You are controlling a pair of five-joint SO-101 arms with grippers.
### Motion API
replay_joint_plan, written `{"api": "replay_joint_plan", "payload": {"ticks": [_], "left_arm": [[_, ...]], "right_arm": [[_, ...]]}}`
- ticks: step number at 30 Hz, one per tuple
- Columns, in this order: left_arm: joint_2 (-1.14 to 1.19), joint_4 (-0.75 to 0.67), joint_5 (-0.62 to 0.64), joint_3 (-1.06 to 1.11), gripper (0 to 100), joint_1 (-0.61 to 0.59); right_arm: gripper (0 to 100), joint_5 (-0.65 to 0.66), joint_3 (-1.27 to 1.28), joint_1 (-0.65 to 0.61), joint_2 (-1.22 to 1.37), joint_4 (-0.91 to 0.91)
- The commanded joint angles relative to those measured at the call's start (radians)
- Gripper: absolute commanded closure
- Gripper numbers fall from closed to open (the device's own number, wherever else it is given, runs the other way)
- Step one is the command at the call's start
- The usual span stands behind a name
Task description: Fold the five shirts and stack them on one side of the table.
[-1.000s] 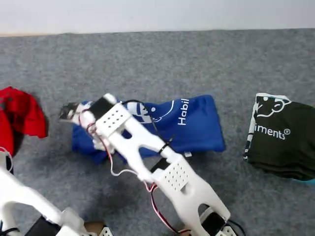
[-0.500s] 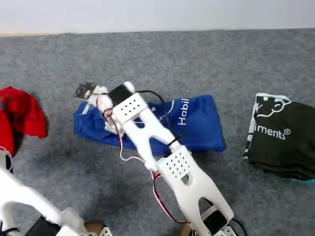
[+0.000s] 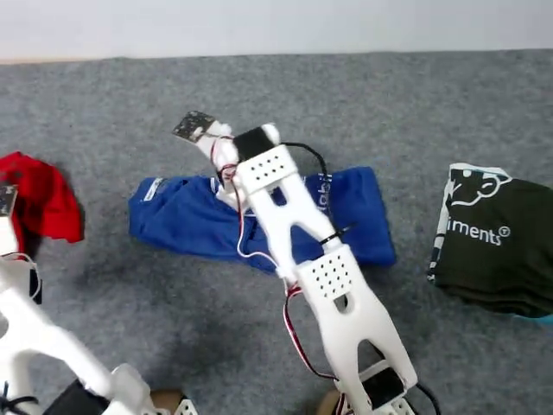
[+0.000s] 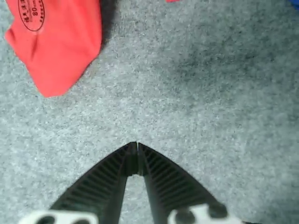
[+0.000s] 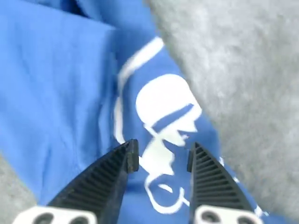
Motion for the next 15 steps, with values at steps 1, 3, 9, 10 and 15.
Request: {"api": "replay_joint_plan", "payload": {"ticks": [1,3,9,10,15], "left_arm": [[-0.037,-0.017,-0.002,-0.01,99,0.011],[-0.037,-0.014,-0.002,-0.01,99,0.037],[-0.037,-0.011,0.064,-0.035,99,0.112],[-0.037,-0.011,0.089,-0.044,99,0.124],[-0.037,-0.014,0.144,-0.077,99,0.226]], "right_arm": [[82.1,-0.008,-0.048,0.007,-0.068,0.085],[82.3,-0.011,-0.029,0.013,-0.094,0.099],[92.4,-0.011,0.166,0.082,-0.228,0.097],[93.9,-0.011,0.218,0.09,-0.26,0.097],[98.3,-0.029,0.505,0.102,-0.406,0.093]]}}
